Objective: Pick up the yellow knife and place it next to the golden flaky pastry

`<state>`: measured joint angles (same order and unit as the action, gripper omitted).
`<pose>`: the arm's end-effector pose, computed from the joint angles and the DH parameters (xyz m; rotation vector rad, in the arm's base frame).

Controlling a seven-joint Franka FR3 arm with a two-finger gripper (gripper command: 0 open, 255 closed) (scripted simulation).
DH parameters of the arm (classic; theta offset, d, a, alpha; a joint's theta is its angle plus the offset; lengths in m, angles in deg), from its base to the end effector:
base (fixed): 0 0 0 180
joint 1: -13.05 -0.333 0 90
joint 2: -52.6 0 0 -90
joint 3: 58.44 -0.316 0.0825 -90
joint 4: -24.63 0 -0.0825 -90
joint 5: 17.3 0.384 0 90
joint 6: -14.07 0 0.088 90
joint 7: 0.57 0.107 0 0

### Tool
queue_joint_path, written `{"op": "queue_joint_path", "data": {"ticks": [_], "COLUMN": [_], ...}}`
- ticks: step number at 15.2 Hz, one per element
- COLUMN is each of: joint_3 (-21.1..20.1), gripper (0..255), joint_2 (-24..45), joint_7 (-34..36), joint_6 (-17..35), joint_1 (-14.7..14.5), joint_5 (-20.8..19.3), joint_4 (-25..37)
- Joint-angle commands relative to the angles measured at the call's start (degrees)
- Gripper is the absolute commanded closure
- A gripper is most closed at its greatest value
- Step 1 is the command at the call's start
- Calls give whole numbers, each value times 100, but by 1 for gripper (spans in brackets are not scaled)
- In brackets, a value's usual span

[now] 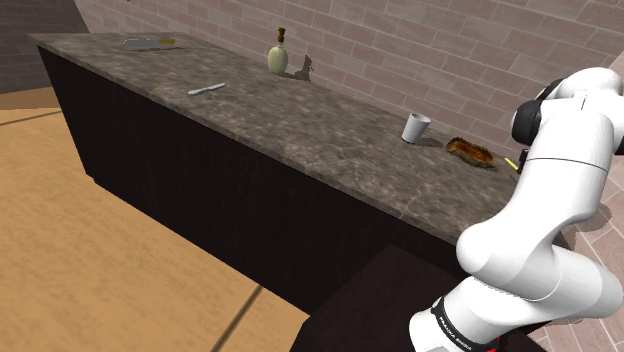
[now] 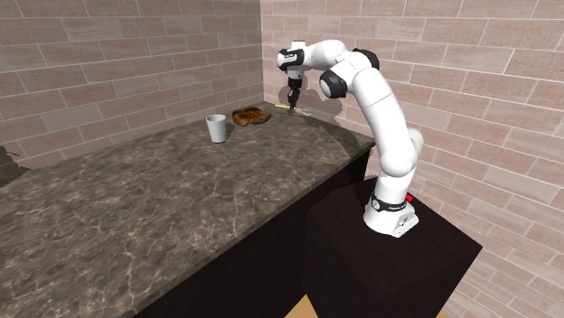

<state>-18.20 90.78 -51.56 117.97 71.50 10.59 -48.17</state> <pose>0.0572 -0.7190 0.4273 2.8693 -1.2638 0.1054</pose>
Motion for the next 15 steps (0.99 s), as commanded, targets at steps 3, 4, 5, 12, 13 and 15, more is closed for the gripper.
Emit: {"op": "queue_joint_path", "data": {"ticks": [3,4,5,12,13,15], "joint_3": [-29,-38,-47,-129,-146,-146], "gripper": [255,255,255,255,255,255], "joint_2": [52,69,87,246,280,279], "joint_7": [-64,-79,-95,-203,-222,-222], "joint_6": [265,329,392,811,883,883], "joint_1": [-38,-45,-51,-68,-67,-68], "joint_5": [51,65,80,204,229,229], "joint_4": [-237,-290,-340,-640,-684,-685]}}
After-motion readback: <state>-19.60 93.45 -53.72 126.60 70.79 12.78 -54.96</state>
